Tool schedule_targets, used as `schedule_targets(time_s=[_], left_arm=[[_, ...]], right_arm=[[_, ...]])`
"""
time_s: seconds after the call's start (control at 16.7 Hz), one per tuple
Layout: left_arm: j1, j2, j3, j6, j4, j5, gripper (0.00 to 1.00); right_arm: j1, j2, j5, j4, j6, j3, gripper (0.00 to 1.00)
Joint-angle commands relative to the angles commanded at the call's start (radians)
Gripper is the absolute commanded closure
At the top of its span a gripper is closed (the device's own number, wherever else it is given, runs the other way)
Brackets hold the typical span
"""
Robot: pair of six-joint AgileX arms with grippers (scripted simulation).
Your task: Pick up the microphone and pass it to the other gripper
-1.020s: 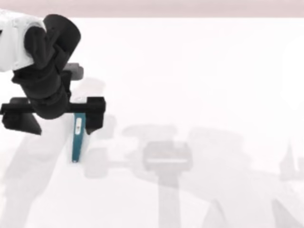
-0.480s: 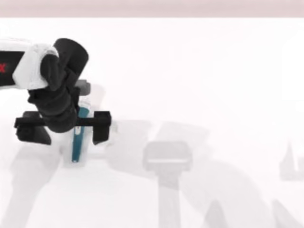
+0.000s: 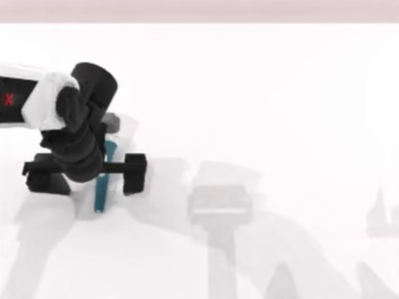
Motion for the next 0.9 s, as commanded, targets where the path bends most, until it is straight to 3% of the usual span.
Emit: schedule_targets(time_s=[0.06, 0.84, 0.9], left_arm=[[0.000, 0.000, 0.000, 0.000, 0.000, 0.000, 0.00], [0.000, 0.000, 0.000, 0.000, 0.000, 0.000, 0.98], [0.000, 0.000, 0.000, 0.000, 0.000, 0.000, 1.00]], right_arm=[[0.000, 0.000, 0.000, 0.000, 0.000, 0.000, 0.00], [0.000, 0.000, 0.000, 0.000, 0.000, 0.000, 0.00], [0.000, 0.000, 0.000, 0.000, 0.000, 0.000, 0.00]])
